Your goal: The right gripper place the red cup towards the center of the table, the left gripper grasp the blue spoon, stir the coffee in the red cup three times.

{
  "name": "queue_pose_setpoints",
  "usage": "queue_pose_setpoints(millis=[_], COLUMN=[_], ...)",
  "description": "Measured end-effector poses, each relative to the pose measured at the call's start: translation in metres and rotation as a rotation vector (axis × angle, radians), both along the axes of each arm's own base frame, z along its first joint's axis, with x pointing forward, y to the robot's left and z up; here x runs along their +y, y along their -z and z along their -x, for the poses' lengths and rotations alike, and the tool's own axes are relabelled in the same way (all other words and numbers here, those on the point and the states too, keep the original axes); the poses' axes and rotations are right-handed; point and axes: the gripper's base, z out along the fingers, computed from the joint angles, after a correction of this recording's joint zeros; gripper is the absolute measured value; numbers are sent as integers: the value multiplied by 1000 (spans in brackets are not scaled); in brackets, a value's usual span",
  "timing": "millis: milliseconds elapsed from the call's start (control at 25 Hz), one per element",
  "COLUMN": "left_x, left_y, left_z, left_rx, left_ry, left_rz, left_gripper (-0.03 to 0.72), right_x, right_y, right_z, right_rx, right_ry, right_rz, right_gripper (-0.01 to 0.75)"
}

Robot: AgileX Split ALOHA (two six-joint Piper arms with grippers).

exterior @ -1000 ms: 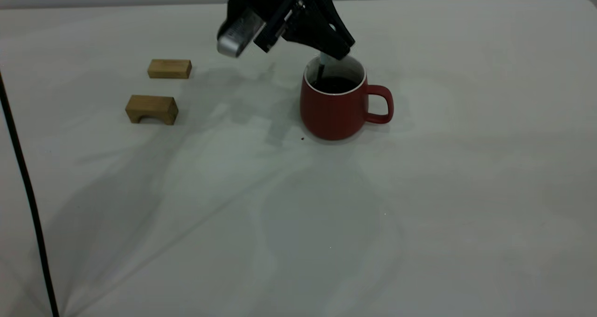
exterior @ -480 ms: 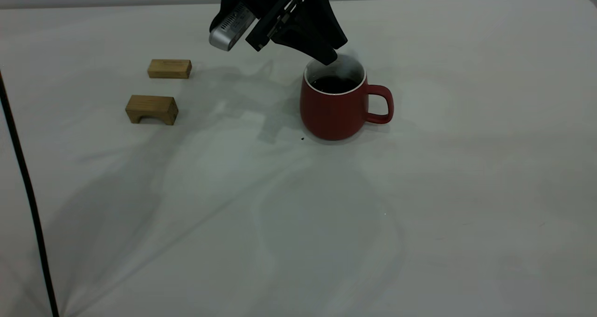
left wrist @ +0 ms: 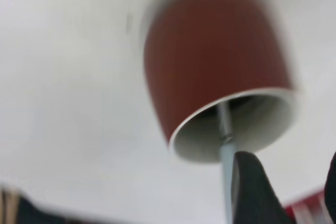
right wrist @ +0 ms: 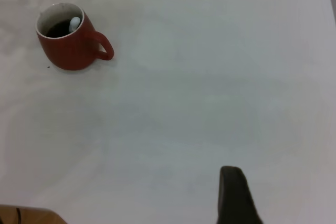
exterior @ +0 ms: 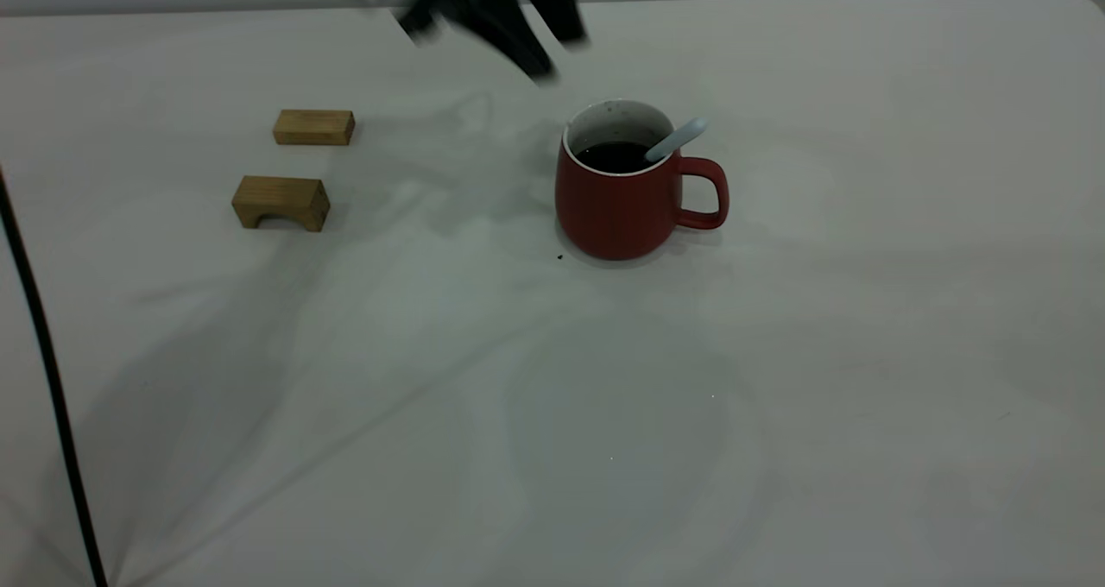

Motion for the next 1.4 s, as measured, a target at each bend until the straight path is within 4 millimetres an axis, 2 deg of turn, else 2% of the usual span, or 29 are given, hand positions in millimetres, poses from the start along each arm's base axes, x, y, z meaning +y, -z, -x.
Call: queue_pose_setpoints(millis=[120,280,360,520,640,800,880,1040,1160,1400], left_x=[11,24,32,41,39,47,54,72,89,134], left_y=[-62,-137,-164,-207,-227,-235,-229,-219,-209,-190], left_z=[-1,11,18,33,46,68,83,125,165,270], left_rx=[-201,-415,-547,-800,-876,-855,-800,-691,-611,-530], left_ry=[36,105,261,733,865,929,969,1012,1035,1078], left_rz=[-124,-189,-255,-393,-415,-428,-439,-437,-435,-463], left_gripper=[408,408,408,408,408,408,408,408,408,408], right_x=[0,0,0,0,0,0,-2,-4,-4,-4], right_y=[0,0,0,0,0,0,0,0,0,0], right_z=[0,0,0,0,0,0,0,0,0,0], right_rx=[0,0,0,0,0,0,-2,-4,-4,-4], right_ry=[0,0,0,0,0,3,13,25,25,25], right_rz=[0,0,0,0,0,4,22,41,41,41], right_gripper=[493,493,493,493,493,493,493,493,493,493])
